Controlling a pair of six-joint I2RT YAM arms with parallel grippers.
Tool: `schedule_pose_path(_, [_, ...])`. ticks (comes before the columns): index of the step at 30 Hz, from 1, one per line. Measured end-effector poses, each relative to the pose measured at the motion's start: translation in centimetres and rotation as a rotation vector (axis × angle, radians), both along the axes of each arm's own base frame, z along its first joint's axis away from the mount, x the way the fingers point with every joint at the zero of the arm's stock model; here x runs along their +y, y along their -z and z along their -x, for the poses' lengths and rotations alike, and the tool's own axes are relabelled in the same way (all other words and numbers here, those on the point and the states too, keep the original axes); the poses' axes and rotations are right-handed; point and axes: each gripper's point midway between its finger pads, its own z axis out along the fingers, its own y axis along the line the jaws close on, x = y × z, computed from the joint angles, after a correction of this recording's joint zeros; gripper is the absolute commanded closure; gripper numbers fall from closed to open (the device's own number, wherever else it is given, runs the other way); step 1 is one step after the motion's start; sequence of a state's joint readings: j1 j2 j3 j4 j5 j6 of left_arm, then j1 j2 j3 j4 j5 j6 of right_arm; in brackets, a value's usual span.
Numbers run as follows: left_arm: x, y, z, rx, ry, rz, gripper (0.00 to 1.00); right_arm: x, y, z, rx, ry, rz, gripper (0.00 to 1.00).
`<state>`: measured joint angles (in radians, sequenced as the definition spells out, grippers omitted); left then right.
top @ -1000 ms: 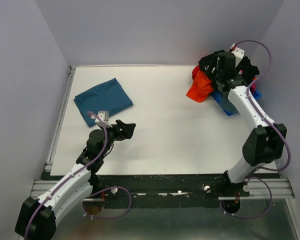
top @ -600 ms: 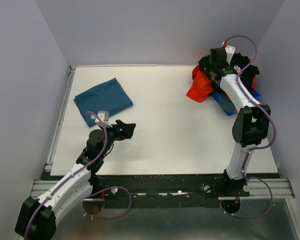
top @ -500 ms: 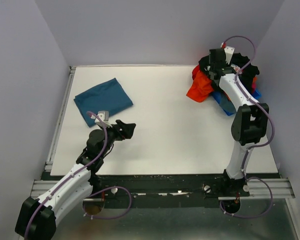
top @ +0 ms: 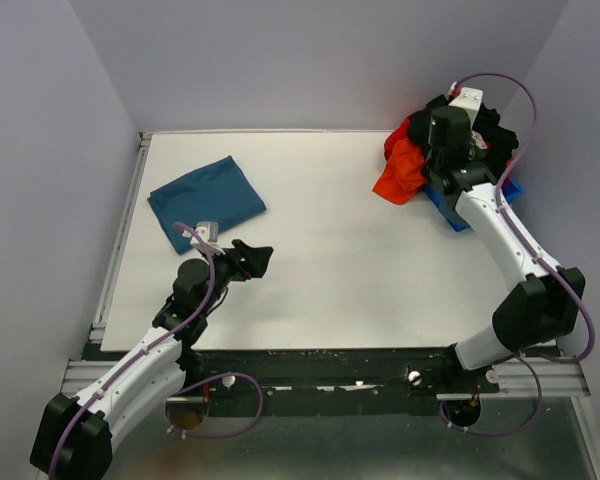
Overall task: Fold and stack the t-shirts
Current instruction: Grab crumpled tshirt from bin with the right arm, then move the tshirt to the center of the board
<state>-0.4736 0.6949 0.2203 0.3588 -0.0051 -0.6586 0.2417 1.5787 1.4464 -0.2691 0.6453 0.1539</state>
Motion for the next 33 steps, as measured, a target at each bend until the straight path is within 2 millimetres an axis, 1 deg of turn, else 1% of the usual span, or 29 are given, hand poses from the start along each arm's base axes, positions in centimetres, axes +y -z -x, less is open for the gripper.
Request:
schedule_pose_path(3, [-0.1, 0.0, 0.0, 0.001, 0.004, 0.001, 0.01, 1.5, -3.0, 1.7, -0.070, -0.070, -0.033, 0.99])
schedule_pose_path(6, [-0.2, -0.1, 0.1, -0.001, 0.010, 0.004, 0.01, 3.5, -4.9, 3.2, -0.112, -0.173, -0.067, 0.99])
schedule_pose_path(7, [-0.2, -0.1, 0.1, -0.001, 0.011, 0.005, 0.01, 4.6, -5.5, 3.6, -0.124, -0.224, -0.081, 0.99])
schedule_pose_path(9, [-0.3, -0.2, 0.1, -0.003, 0.017, 0.007, 0.01, 7.5, -6.5, 4.7, -0.135, -0.347, -0.102, 0.99])
schedule_pose_path(12, [-0.3, -0.1, 0.2, -0.003, 0.018, 0.008, 0.01, 12.9, -8.0, 7.2, -0.145, -0.560, -0.131, 0.99])
schedule_pose_path(15, [-0.3, -0.2, 0.2, -0.005, 0.020, 0.010, 0.01, 17.0, -10.3, 9.6, -0.157, -0.745, -0.171, 0.99])
schedule_pose_path(16, [-0.4, -0.2, 0.2, -0.005, 0.020, 0.010, 0.01, 17.6, -11.4, 10.2, -0.176, -0.783, -0.186, 0.99])
schedule_pose_path(18, [-0.4, -0.1, 0.1, -0.004, 0.022, 0.010, 0.01, 17.8, -13.3, 11.0, -0.217, -0.809, -0.207, 0.99])
schedule_pose_path(19, [-0.4, 0.0, 0.1, -0.003, 0.025, 0.010, 0.01, 17.6, -14.0, 11.3, -0.233, -0.806, -0.214, 0.99])
schedule_pose_path(21, [-0.5, 0.0, 0.1, -0.002, 0.029, 0.009, 0.01, 16.8, -14.5, 11.4, -0.249, -0.772, -0.213, 0.99])
schedule_pose_path(22, [-0.6, 0.0, 0.2, -0.001, 0.032, 0.010, 0.01, 16.4, -14.5, 11.3, -0.251, -0.746, -0.212, 0.86])
schedule_pose_path(23, [-0.6, 0.1, 0.2, -0.002, 0.036, 0.010, 0.01, 16.0, -14.1, 11.0, -0.244, -0.716, -0.210, 0.58])
schedule_pose_path(24, [-0.7, 0.1, 0.2, -0.002, 0.038, 0.011, 0.01, 15.7, -13.4, 10.5, -0.230, -0.680, -0.208, 0.27])
schedule_pose_path(25, [-0.7, 0.1, 0.2, -0.002, 0.040, 0.011, 0.01, 15.4, -12.2, 10.1, -0.206, -0.642, -0.213, 0.12])
schedule_pose_path(26, [-0.8, 0.1, 0.2, -0.002, 0.042, 0.011, 0.01, 15.0, -10.8, 9.6, -0.178, -0.605, -0.207, 0.09])
schedule_pose_path(28, [-0.8, 0.1, 0.2, -0.001, 0.043, 0.011, 0.01, 14.3, -6.6, 9.1, -0.096, -0.531, -0.200, 0.09])
schedule_pose_path(30, [-0.8, 0.3, 0.1, 0.004, 0.043, 0.009, 0.01, 13.3, -1.2, 9.4, 0.012, -0.469, -0.180, 0.09])
schedule_pose_path(33, [-0.8, 0.5, 0.1, 0.012, 0.043, 0.005, 0.03, 11.8, 6.8, 11.3, 0.166, -0.413, -0.150, 0.11])
